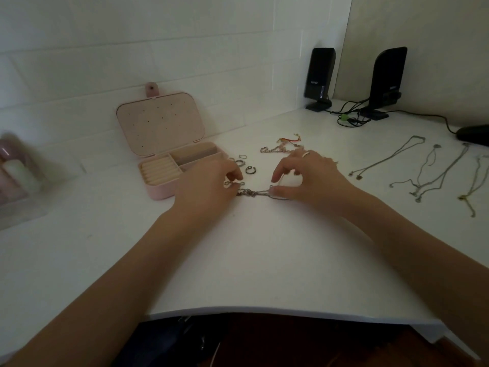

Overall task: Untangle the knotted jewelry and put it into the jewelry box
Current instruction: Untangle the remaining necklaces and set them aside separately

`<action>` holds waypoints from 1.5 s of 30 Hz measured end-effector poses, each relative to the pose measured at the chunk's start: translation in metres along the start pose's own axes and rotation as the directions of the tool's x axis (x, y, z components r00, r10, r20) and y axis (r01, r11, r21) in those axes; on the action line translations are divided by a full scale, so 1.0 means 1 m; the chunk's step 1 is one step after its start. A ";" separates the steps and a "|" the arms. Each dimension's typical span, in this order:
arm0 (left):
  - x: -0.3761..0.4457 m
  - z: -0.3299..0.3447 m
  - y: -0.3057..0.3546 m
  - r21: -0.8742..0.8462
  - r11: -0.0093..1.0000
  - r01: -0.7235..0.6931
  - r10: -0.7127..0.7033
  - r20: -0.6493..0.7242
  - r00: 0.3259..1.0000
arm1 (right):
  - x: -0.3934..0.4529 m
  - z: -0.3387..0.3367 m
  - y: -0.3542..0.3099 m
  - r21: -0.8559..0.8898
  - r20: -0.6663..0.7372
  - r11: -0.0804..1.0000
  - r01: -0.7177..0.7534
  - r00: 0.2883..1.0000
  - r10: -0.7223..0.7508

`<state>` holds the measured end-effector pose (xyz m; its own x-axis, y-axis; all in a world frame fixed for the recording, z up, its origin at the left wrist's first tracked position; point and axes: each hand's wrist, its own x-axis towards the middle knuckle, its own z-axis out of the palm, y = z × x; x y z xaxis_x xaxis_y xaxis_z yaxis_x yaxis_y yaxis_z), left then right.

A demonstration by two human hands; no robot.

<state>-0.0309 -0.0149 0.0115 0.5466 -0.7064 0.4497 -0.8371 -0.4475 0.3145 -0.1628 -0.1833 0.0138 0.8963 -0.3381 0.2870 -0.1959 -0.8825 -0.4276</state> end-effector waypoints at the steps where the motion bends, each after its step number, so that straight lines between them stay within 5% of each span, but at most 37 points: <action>1: 0.001 0.001 0.001 -0.046 0.999 -0.012 0.014 0.043 0.999 | 0.000 0.001 -0.004 -0.032 -0.009 0.999 0.010 1.000 -0.010; 4: 0.001 0.005 0.003 -0.068 0.995 -0.074 0.083 0.142 0.986 | -0.001 0.007 -0.013 -0.051 0.009 0.998 0.036 0.999 -0.036; 12: 0.001 0.011 0.002 -0.154 0.979 -0.134 0.150 0.091 0.985 | 0.003 0.021 -0.020 -0.120 0.097 0.992 0.040 0.995 -0.028; 16: 0.002 0.012 0.006 -0.310 0.950 -0.045 0.061 0.042 0.997 | 0.002 0.019 -0.018 0.172 0.045 0.985 0.010 0.999 -0.018; 21: 0.001 0.011 0.013 -0.621 0.774 0.122 -0.072 0.104 0.992 | 0.003 0.023 -0.019 0.345 -0.049 0.938 0.040 0.998 -0.025; 25: 0.001 0.009 0.016 -0.703 0.688 0.178 -0.070 0.181 0.981 | 0.003 0.021 -0.023 0.397 -0.047 0.917 0.035 0.999 -0.017; 30: 0.001 0.008 0.016 -0.652 0.743 0.154 -0.063 0.161 0.985 | 0.003 0.017 -0.025 0.601 -0.021 0.797 -0.056 0.996 0.086; 36: 0.000 0.007 0.020 -0.593 0.797 0.115 -0.054 0.120 0.991 | 0.001 0.012 -0.031 0.839 0.161 0.496 -0.222 0.973 0.164; 45: 0.001 0.011 0.023 -0.627 0.771 0.108 -0.041 0.120 0.992 | 0.001 0.007 -0.031 0.848 0.268 0.408 -0.338 0.938 0.220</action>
<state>-0.0497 -0.0314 0.0099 0.5743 -0.7480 0.3326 -0.5732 -0.0774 0.8157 -0.1523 -0.1536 0.0213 0.9043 -0.4234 -0.0546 -0.0457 0.0311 -0.9985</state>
